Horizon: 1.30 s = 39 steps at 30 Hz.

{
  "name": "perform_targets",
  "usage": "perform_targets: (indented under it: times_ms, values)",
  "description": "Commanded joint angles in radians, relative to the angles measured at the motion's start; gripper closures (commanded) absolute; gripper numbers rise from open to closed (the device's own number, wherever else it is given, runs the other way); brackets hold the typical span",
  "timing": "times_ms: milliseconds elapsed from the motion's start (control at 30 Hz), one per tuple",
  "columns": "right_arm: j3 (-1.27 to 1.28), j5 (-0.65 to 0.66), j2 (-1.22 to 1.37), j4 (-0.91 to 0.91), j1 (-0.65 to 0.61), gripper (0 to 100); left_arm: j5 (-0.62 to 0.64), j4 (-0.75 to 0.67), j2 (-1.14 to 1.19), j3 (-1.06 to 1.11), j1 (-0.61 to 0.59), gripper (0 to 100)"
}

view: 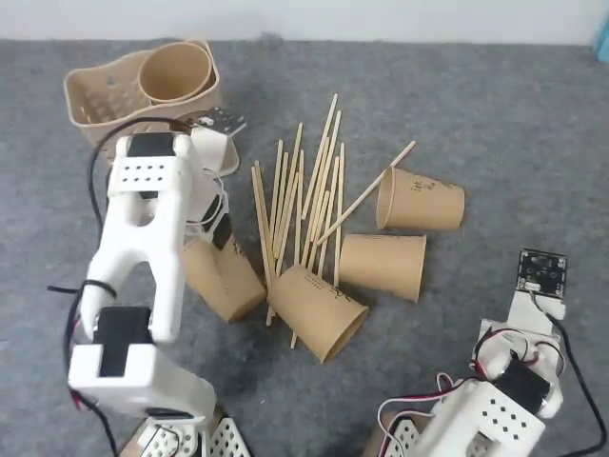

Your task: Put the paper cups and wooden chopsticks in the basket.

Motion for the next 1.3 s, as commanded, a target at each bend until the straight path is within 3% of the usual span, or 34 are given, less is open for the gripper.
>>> perform_targets:
  times_ms: [0, 367, 900, 1267]
  values:
    - [-0.002, 0.029, -0.016, -0.001, 0.010, 99.1, -0.017, 0.068, -0.086, -0.031, 0.003, 84]
    - [0.000, 0.029, -0.016, 0.002, 0.010, 99.1, -0.153, 0.147, -0.107, -0.022, -0.018, 84]
    - [0.000, 0.029, -0.016, 0.001, 0.010, 99.1, -0.152, 0.152, -0.120, 0.058, -0.017, 84]
    - [0.000, 0.029, -0.016, 0.001, 0.010, 99.1, -0.155, 0.147, -0.107, -0.077, -0.052, 83]
